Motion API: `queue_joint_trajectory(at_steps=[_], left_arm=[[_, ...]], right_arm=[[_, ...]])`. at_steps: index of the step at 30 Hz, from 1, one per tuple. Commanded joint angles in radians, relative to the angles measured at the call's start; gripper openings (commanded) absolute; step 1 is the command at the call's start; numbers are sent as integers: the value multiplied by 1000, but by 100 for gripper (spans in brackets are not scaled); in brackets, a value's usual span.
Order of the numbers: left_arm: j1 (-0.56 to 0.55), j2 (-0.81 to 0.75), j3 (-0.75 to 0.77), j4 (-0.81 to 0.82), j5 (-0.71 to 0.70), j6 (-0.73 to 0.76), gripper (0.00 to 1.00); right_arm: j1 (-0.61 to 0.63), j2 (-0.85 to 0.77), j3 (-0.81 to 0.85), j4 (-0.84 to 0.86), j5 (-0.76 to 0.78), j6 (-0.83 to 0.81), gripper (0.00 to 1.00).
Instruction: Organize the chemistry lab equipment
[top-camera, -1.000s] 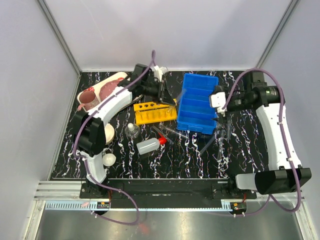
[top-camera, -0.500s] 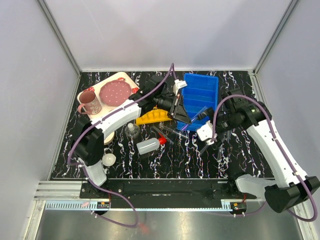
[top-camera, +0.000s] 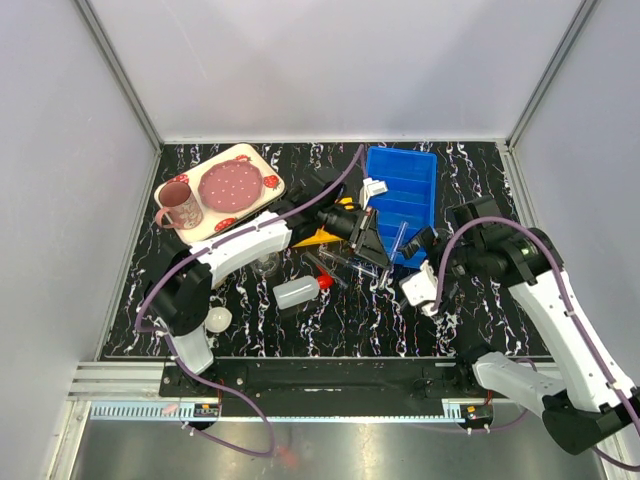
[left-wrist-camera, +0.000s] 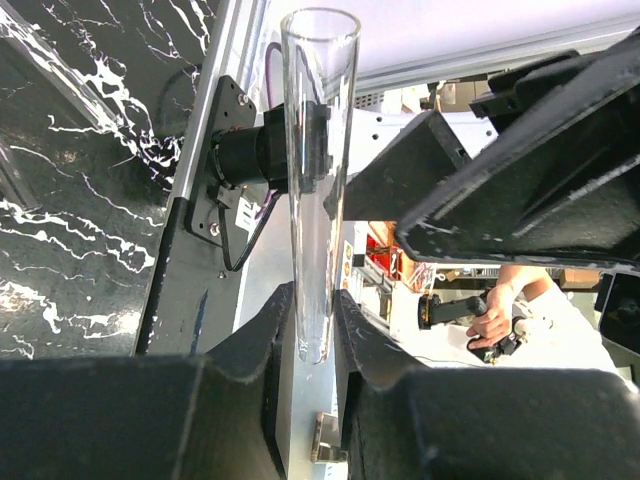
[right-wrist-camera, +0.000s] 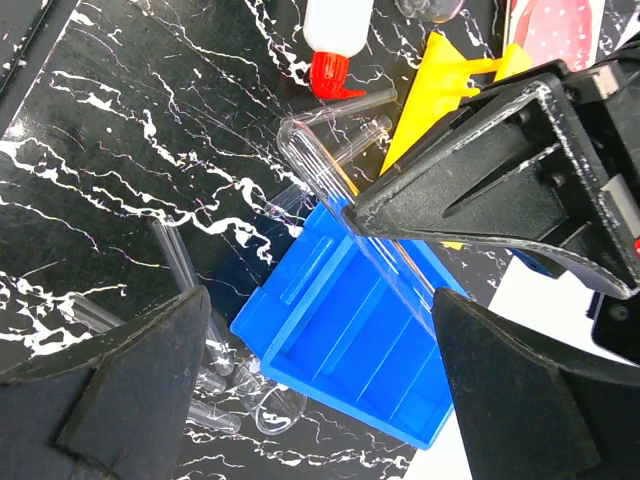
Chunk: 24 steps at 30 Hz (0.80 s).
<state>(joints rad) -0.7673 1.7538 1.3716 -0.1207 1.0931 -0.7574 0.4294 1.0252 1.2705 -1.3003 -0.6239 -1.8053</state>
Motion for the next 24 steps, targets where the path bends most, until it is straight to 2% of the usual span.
queue_joint_trajectory(at_steps=[1, 7, 12, 19, 24], left_arm=[[-12, -36, -3, 95, 2, -43, 11], [-38, -20, -16, 116, 25, -68, 11], [-61, -20, -46, 118, 50, -65, 11], [-82, -34, -62, 118, 64, -60, 11], [-87, -33, -68, 118, 73, -62, 11]], right_arm=[[9, -53, 15, 1, -40, 27, 97], [9, -60, -25, 76, 26, 49, 96], [9, -24, -5, 87, 15, 35, 96], [9, 1, -51, 70, 72, -93, 93], [9, -2, -91, 62, 95, -164, 86]])
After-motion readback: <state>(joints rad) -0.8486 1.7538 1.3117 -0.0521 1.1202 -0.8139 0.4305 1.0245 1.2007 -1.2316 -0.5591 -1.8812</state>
